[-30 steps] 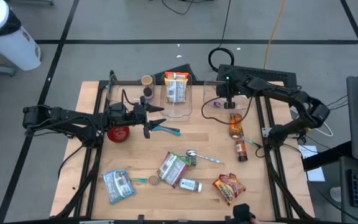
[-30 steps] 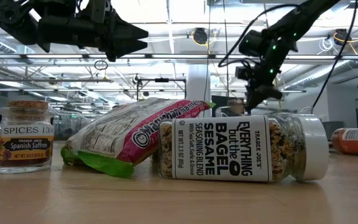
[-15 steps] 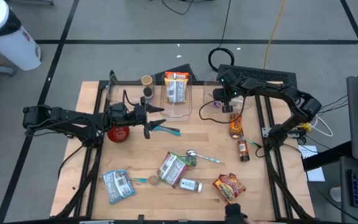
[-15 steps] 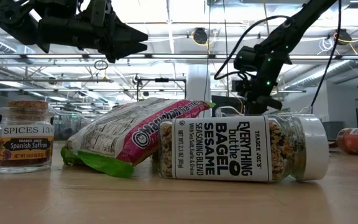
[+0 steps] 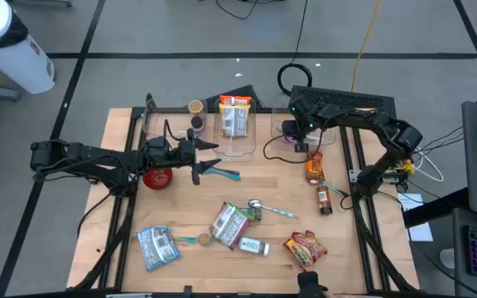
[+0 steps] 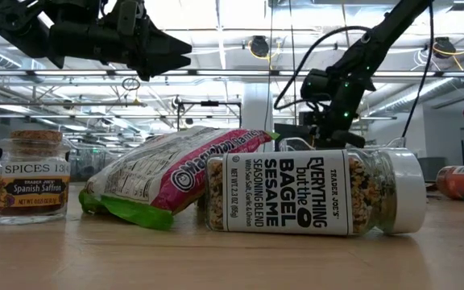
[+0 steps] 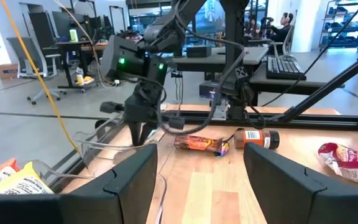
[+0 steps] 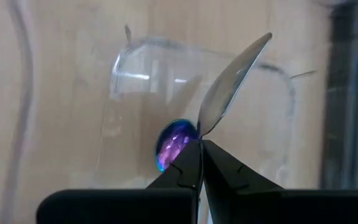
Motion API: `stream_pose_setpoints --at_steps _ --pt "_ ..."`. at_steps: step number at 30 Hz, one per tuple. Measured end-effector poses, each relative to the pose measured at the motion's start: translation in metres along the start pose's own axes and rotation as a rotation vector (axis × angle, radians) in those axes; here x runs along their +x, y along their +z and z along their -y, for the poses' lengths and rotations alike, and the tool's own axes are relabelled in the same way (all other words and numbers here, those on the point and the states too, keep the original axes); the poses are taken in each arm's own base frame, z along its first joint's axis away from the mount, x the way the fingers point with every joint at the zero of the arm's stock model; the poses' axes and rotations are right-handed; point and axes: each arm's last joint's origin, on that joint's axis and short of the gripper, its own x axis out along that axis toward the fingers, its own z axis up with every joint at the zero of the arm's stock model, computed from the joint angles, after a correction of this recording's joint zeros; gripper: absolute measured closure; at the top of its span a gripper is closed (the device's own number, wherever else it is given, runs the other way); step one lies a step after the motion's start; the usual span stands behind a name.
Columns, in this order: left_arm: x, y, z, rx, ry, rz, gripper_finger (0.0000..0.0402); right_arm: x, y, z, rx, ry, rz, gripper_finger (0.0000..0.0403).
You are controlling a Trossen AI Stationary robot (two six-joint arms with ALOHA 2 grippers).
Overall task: Pick & Place Food Item
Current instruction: Put the top blue patterned spoon into the right transparent bin, then put the blue patterned spoon into the right transparent bin
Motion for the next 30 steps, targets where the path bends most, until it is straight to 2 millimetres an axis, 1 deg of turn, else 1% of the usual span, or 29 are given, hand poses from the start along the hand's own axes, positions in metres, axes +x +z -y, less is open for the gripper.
stream_pose_setpoints --at_steps 8,11,16,24,30 --pt "0.0 -0.001 0.0 0.0 -0.001 -0.008 0.0153 0.011 -0.001 0.0 0.003 0.017 -0.017 0.0402" --pt "0.0 -0.001 0.0 -0.001 0.0 -0.015 0.0153 0.011 -0.001 0.001 0.04 0.004 -0.01 0.0394" --pt "0.0 -0.002 0.0 0.0 -0.001 -0.016 0.0153 0.009 0.004 0.004 0.045 -0.038 0.034 0.0365" --pt "0.0 -0.002 0.0 -0.001 -0.001 -0.017 0.0153 0.008 0.006 0.007 0.067 -0.065 0.059 0.0307" --pt "0.0 -0.002 0.0 0.0 -0.001 -0.018 0.0153 -0.008 0.011 0.007 0.079 -0.104 0.1 0.0282"
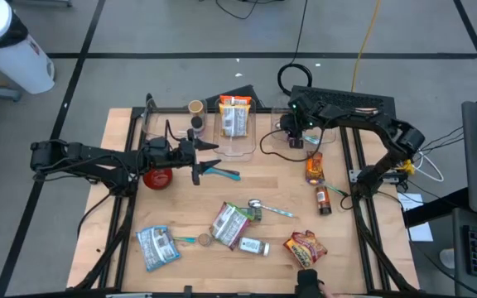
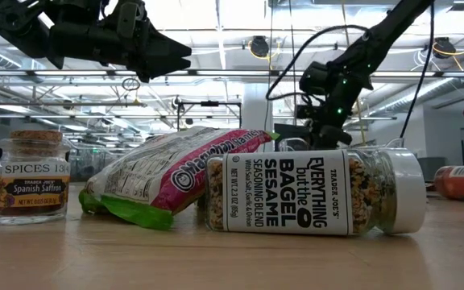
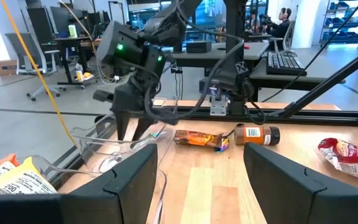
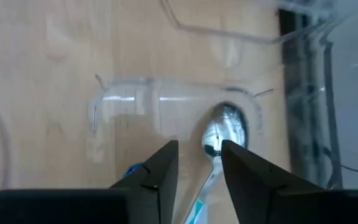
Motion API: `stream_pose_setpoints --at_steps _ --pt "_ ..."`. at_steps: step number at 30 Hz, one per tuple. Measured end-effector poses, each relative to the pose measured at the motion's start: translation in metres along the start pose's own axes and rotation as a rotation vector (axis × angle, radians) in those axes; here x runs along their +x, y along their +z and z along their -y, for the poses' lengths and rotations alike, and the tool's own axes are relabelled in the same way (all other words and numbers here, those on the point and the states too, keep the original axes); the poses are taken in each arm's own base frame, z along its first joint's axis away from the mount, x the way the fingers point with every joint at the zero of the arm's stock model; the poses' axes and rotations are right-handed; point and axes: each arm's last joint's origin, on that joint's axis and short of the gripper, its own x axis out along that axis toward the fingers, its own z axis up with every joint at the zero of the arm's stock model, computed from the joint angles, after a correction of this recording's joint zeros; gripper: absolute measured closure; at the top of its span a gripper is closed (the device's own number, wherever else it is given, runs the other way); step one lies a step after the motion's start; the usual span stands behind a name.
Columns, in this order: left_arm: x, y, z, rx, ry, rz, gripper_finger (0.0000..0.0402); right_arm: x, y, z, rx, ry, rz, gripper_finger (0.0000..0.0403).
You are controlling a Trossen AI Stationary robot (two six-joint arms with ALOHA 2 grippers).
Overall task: Pick & Place Food Item
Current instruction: Put the blue patterned spoon into the right transparent bin
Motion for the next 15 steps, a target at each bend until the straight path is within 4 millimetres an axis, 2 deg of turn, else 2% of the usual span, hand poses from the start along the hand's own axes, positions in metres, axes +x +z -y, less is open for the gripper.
stream_pose_setpoints --at_steps 8,15 --pt "-0.001 0.0 0.0 0.003 0.0 -0.01 0.0153 -0.037 0.018 -0.003 0.036 -0.073 0.133 0.0275" --pt "-0.011 0.006 0.0 0.021 -0.005 -0.031 0.0153 -0.066 0.041 -0.025 0.02 -0.069 0.259 0.0274"
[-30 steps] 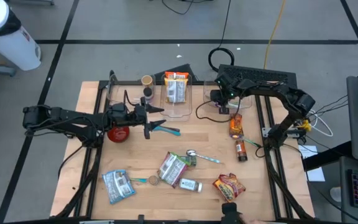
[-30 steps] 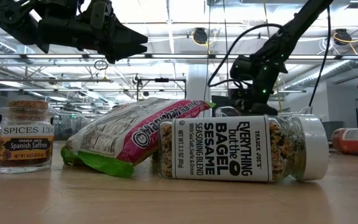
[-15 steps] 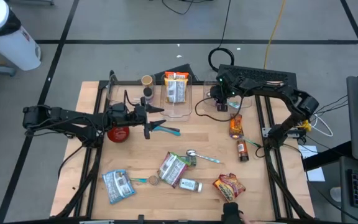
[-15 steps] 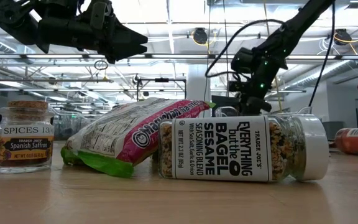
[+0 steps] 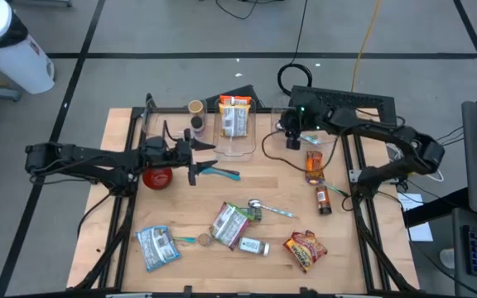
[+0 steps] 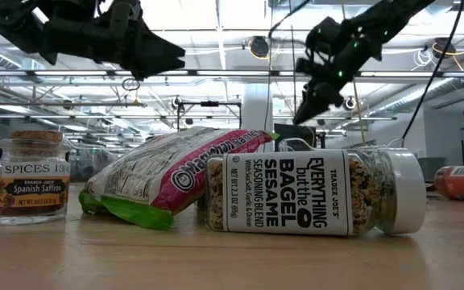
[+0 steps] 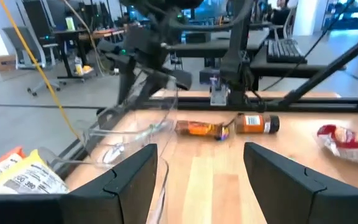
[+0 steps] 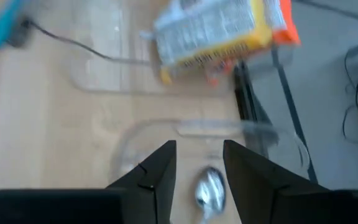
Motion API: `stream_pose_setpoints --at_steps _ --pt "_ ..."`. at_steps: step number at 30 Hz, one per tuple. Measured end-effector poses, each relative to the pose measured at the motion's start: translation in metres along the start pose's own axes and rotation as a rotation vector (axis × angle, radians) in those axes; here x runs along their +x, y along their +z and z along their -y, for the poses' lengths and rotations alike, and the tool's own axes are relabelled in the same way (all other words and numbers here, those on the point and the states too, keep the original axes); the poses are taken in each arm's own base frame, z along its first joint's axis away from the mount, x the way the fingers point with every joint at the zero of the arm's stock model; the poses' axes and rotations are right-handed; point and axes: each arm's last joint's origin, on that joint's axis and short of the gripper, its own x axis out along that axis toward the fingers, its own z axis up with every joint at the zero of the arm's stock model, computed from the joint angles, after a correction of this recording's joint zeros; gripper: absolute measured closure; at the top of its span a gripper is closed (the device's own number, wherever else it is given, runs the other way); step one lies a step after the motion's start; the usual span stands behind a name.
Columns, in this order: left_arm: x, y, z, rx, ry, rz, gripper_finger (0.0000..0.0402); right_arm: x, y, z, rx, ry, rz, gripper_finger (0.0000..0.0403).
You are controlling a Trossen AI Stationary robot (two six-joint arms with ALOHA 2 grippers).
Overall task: Pick & Place Food Item
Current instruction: Put the blue patterned spoon into the right transparent bin
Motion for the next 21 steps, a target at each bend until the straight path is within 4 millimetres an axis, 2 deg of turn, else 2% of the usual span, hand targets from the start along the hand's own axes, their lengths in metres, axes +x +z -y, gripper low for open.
stream_pose_setpoints --at_steps 4,9,15,21 --pt "-0.01 0.007 0.004 -0.002 -0.02 0.004 0.0153 -0.009 0.021 -0.023 -0.048 0.039 0.1 0.0271" --pt "-0.028 0.013 0.012 -0.04 -0.004 -0.038 0.0153 -0.013 0.045 -0.057 -0.09 0.111 0.208 0.0248" --pt "-0.045 0.008 0.024 -0.141 0.039 -0.162 0.0153 -0.02 0.066 -0.094 -0.117 0.2 0.319 0.0206" --pt "-0.049 0.002 0.042 -0.237 -0.008 -0.224 0.0153 -0.031 0.085 -0.122 -0.075 0.271 0.454 0.0186"
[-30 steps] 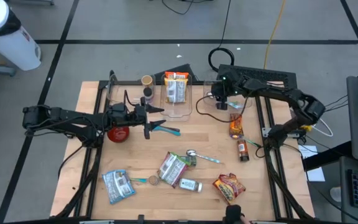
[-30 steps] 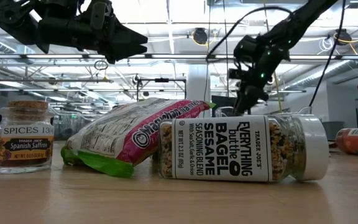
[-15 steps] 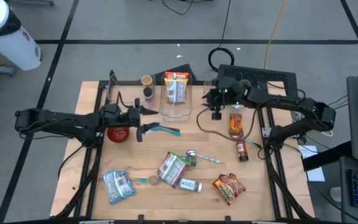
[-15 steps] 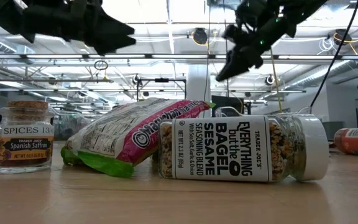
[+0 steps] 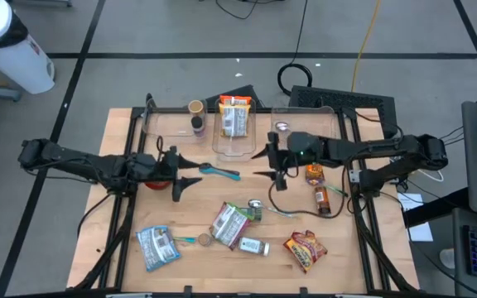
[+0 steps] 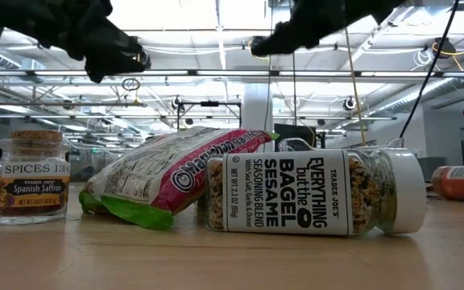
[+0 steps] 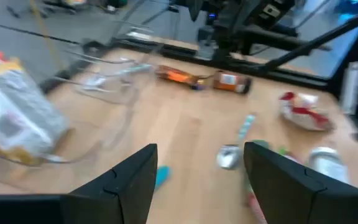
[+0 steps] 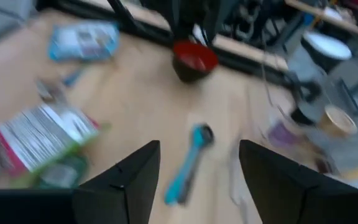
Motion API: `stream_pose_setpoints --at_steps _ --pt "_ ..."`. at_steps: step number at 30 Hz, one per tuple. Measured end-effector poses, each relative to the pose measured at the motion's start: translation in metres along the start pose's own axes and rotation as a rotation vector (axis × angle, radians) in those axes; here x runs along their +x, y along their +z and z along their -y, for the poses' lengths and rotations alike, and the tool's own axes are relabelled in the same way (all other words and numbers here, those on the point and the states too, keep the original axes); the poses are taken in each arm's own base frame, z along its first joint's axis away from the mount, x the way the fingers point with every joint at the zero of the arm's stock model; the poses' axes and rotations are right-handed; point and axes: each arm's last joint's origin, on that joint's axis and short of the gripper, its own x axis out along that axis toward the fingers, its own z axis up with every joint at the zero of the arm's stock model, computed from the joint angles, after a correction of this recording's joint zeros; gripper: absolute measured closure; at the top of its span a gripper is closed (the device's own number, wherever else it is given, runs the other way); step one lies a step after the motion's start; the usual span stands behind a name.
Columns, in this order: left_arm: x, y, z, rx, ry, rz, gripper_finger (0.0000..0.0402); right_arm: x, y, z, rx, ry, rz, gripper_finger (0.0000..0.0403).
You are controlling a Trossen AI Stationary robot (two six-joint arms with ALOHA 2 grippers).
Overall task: Pick & Place Food Item
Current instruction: Put the blue patterned spoon into the right transparent bin
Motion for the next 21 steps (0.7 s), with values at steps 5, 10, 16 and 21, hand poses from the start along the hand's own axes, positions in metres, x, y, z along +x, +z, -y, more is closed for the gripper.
stream_pose_setpoints --at_steps 5,10,16,21 --pt "0.003 -0.006 0.015 -0.05 -0.074 -0.031 0.0153 0.008 0.002 -0.018 0.029 0.025 0.118 0.0189" --pt "0.011 -0.007 0.028 -0.09 -0.138 0.002 0.0153 0.015 -0.014 -0.038 0.127 0.044 0.27 0.0194" --pt "0.026 -0.007 0.038 -0.127 -0.225 0.049 0.0153 0.017 -0.042 -0.064 0.256 0.11 0.337 0.0194" --pt "0.031 -0.017 0.045 -0.164 -0.283 -0.037 0.0153 0.014 -0.06 -0.088 0.322 0.196 0.268 0.0195"
